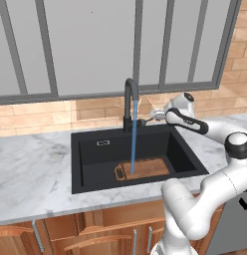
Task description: Turn on the sink faucet with hot water and rinse the cutting board for ten seconds, then turn off the faucet. Push the cutting board to reach the water if necessary.
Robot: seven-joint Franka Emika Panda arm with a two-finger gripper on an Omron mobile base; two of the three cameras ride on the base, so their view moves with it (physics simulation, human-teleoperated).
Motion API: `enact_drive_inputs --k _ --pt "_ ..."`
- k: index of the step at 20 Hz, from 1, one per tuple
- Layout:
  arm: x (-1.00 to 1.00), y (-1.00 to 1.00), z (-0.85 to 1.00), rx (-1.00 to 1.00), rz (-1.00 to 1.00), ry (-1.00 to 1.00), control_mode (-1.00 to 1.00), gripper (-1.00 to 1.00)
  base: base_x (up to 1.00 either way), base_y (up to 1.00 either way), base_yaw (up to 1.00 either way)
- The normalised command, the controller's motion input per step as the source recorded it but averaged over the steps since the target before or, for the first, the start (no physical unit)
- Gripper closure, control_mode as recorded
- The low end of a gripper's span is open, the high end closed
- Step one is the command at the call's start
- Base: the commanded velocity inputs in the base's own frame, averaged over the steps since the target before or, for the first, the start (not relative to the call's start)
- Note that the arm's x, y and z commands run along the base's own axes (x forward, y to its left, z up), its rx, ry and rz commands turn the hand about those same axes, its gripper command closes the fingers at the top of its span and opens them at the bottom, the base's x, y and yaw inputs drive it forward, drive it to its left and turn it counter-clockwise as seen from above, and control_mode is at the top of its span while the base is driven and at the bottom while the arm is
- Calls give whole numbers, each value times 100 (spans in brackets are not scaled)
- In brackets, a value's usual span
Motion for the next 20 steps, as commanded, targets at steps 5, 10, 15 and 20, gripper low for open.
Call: enact_drive_inputs --k 5,10,15,20 --pt "0 15 0 0 0 0 -100 100 0 0 0" --pt "0 15 0 0 0 0 -100 100 0 0 0" --pt "0 7 0 0 0 0 -100 100 0 0 0" --pt "0 21 -4 0 0 0 -100 100 0 0 0"
